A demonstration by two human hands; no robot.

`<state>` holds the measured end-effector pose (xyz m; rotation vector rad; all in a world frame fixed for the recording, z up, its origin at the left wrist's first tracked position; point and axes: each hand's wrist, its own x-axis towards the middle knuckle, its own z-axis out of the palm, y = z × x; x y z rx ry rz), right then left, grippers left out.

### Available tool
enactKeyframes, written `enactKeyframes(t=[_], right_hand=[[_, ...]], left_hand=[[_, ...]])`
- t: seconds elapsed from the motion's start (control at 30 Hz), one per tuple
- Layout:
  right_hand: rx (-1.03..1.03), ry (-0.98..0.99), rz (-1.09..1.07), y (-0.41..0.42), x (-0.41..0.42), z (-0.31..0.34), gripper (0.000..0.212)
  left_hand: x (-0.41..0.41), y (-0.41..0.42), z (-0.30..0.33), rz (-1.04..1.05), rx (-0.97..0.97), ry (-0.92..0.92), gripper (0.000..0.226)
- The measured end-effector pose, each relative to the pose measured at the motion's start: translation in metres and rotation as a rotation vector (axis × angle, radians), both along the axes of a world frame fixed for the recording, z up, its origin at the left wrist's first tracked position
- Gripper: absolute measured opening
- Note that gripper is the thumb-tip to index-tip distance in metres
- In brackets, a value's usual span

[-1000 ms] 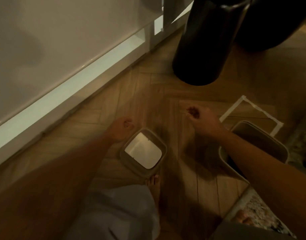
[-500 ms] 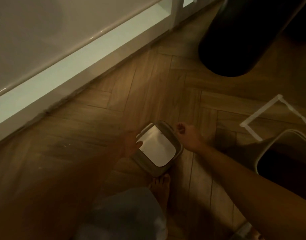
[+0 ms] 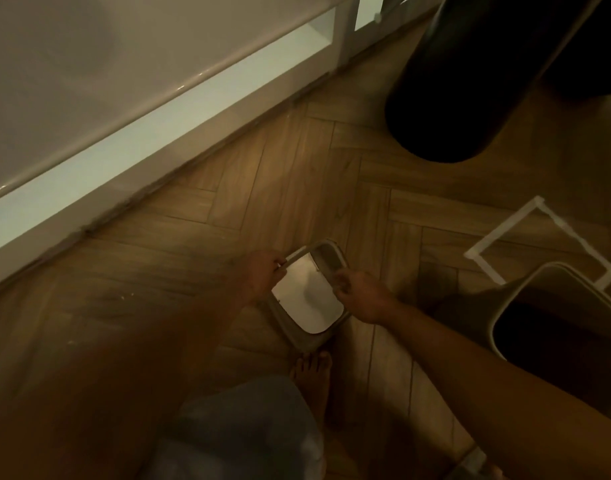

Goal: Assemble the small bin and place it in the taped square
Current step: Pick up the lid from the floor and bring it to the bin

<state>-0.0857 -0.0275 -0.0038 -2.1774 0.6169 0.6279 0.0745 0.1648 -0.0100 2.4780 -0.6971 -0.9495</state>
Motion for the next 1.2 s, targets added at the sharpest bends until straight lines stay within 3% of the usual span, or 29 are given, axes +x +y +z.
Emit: enactKeyframes(t=[0.23,0.43,0.53,0.87,0.97,1.1,1.2], right_hand=[[-0.061,-0.054,0.127,-0.019,-0.011,0.052,0.045],[-0.116,-0.195,0.035,-0.041,-0.026,0.099,0.040],[-0.125,-0.235,-0.004,-0.054,-0.041,0.120,0.039],[-0.258,-0.443,-0.193,-0.087,-0.094,0.192,0.060],[-0.252,-0.491,-0.223,-0.094,-0.111,0.211,0.053],[-0.300,-0.609,-0.212,-0.102,-0.131,0.228,0.024],[-0.366,-0.708,-0.293,-0.109,-0.144,0.240,0.018]], left_hand=[[0.003,-0.048,0.047,-0.032,-0.072,0.072,0.014],[0.005,-0.104,0.096,-0.034,-0.118,0.057,0.002],[0.002,-0.132,0.129,-0.033,-0.151,0.071,0.014],[-0.021,-0.196,0.213,0.003,-0.279,0.096,0.017],[-0.033,-0.210,0.234,-0.020,-0.334,0.159,0.020],[-0.052,-0.228,0.265,-0.053,-0.388,0.231,0.018],[-0.069,-0.240,0.283,-0.051,-0.465,0.255,0.020]])
